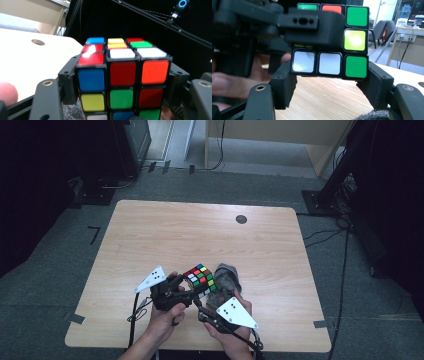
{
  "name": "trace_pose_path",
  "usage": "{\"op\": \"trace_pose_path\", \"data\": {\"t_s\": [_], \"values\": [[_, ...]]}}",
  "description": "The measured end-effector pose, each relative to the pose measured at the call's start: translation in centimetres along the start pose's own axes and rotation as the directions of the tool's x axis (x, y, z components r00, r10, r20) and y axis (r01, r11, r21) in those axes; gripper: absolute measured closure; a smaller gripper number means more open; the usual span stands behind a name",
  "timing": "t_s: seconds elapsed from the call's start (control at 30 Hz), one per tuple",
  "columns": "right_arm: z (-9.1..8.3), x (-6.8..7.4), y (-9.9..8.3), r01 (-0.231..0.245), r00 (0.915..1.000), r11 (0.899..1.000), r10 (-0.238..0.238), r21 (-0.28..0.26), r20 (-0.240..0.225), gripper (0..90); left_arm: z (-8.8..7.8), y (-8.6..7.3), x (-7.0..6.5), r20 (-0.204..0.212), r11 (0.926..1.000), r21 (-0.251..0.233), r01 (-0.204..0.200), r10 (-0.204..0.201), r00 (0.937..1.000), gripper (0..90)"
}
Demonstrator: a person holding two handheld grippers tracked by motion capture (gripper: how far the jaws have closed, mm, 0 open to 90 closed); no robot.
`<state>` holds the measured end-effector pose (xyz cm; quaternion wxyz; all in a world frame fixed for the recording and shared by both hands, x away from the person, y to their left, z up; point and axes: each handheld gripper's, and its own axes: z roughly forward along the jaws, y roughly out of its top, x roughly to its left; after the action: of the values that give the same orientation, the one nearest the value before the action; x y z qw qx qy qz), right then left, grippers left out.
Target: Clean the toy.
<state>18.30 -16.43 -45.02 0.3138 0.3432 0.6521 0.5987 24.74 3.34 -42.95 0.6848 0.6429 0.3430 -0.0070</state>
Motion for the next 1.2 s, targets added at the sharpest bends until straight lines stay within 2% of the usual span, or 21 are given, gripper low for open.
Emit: {"op": "trace_pose_path", "data": {"t_s": [0.17, 0.33, 0.4, 0.5, 0.57, 0.63, 0.67, 0.7, 0.73, 0.77, 0.8, 0.83, 0.87, 0.9, 0.97, 1.0, 1.03, 1.07, 1.1, 1.13, 1.2], "values": [[0.3, -0.1, -0.3, 0.013, 0.9999, 0.999, -0.012, 0.042, -0.005, 34.8, -0.9, 0.9, 0.6, -0.017, 0.9992, -0.04, -0.007, 0.006, 0.9998, 24.0], [0.5, -1.3, -0.6, -0.015, 0.9999, 0.996, 0.014, 0.093, 0.003, 34.9, -2.4, 2.0, 1.8, -0.072, 0.9938, -0.09, -0.066, 0.06, 0.9956, 21.5], [0.5, -1.9, -0.5, -0.026, 0.9996, 0.995, 0.025, 0.094, 0.012, 35.0, -2.7, 2.2, 2.1, -0.099, 0.9906, -0.078, -0.113, 0.105, 0.9895, 20.7], [0.2, -3.4, 0.0, -0.059, 0.9982, 0.994, 0.057, 0.097, 0.021, 34.9, -2.7, 1.9, 2.6, -0.149, 0.9785, -0.03, -0.204, 0.198, 0.9689, 19.1], [0.0, -4.3, 0.4, -0.079, 0.9968, 0.991, 0.078, 0.107, 0.015, 34.9, -2.5, 1.4, 2.7, -0.18, 0.9579, 0.025, -0.286, 0.286, 0.9412, 18.0], [-0.3, -5.0, 0.7, -0.097, 0.9953, 0.989, 0.097, 0.114, 0.011, 34.9, -2.0, 0.8, 2.5, -0.195, 0.9262, 0.089, -0.366, 0.377, 0.9055, 17.6], [-0.4, -5.3, 0.9, -0.111, 0.9938, 0.987, 0.111, 0.119, 0.008, 34.9, -1.6, 0.3, 2.3, -0.192, 0.8985, 0.129, -0.42, 0.438, 0.8784, 17.6], [-0.4, -5.5, 1.0, -0.129, 0.9915, 0.984, 0.13, 0.126, -0.002, 34.9, -1.3, -0.1, 2.1, -0.19, 0.8756, 0.153, -0.458, 0.481, 0.856, 17.6], [-0.5, -5.6, 1.2, -0.139, 0.9899, 0.982, 0.141, 0.129, -0.009, 34.9, -1.0, -0.5, 1.8, -0.184, 0.8429, 0.182, -0.506, 0.535, 0.8247, 17.6], [-0.6, -5.7, 1.3, -0.155, 0.9871, 0.979, 0.159, 0.135, -0.018, 34.9, -0.7, -1.1, 1.3, -0.172, 0.8058, 0.208, -0.554, 0.588, 0.7902, 17.7], [-0.6, -5.8, 1.4, -0.169, 0.984, 0.975, 0.175, 0.145, -0.032, 34.9, -0.5, -1.4, 1.1, -0.164, 0.7869, 0.222, -0.576, 0.612, 0.7734, 17.8], [-0.6, -5.8, 1.5, -0.179, 0.9818, 0.972, 0.186, 0.151, -0.038, 35.0, -0.2, -1.9, 0.8, -0.156, 0.7597, 0.242, -0.604, 0.644, 0.7485, 17.8], [-0.6, -5.7, 1.6, -0.19, 0.9784, 0.969, 0.2, 0.157, -0.051, 34.9, 0.0, -2.1, 0.6, -0.157, 0.7462, 0.252, -0.616, 0.66, 0.7348, 17.8], [-0.6, -5.6, 1.7, -0.194, 0.9766, 0.968, 0.206, 0.162, -0.062, 34.9, 0.2, -2.4, 0.5, -0.159, 0.7285, 0.267, -0.631, 0.679, 0.7167, 17.9], [-0.6, -5.4, 1.8, -0.201, 0.9712, 0.963, 0.22, 0.181, -0.091, 34.9, 0.4, -2.8, 0.4, -0.161, 0.7086, 0.28, -0.648, 0.7, 0.696, 17.9], [-0.5, -5.2, 1.8, -0.205, 0.9686, 0.961, 0.226, 0.189, -0.103, 34.9, 0.5, -3.0, 0.3, -0.162, 0.6909, 0.288, -0.663, 0.718, 0.6772, 17.9], [-0.4, -5.0, 1.8, -0.213, 0.964, 0.956, 0.239, 0.2, -0.117, 34.9, 0.5, -3.1, 0.2, -0.167, 0.6787, 0.292, -0.674, 0.73, 0.6627, 17.8], [-0.3, -4.9, 1.8, -0.218, 0.9604, 0.953, 0.248, 0.21, -0.127, 34.9, 0.5, -3.2, 0.2, -0.172, 0.6701, 0.293, -0.682, 0.739, 0.6518, 17.8], [-0.3, -4.8, 1.8, -0.226, 0.9567, 0.949, 0.259, 0.219, -0.134, 34.9, 0.5, -3.3, 0.1, -0.177, 0.6578, 0.292, -0.694, 0.751, 0.6365, 17.9], [-0.1, -4.7, 1.7, -0.237, 0.9498, 0.942, 0.277, 0.239, -0.146, 34.9, 0.5, -3.3, 0.0, -0.179, 0.6488, 0.292, -0.703, 0.759, 0.6262, 17.9], [0.1, -4.6, 1.5, -0.245, 0.9453, 0.933, 0.29, 0.263, -0.149, 34.9, 0.5, -3.4, -0.2, -0.179, 0.6285, 0.294, -0.72, 0.776, 0.6042, 18.0]]}}
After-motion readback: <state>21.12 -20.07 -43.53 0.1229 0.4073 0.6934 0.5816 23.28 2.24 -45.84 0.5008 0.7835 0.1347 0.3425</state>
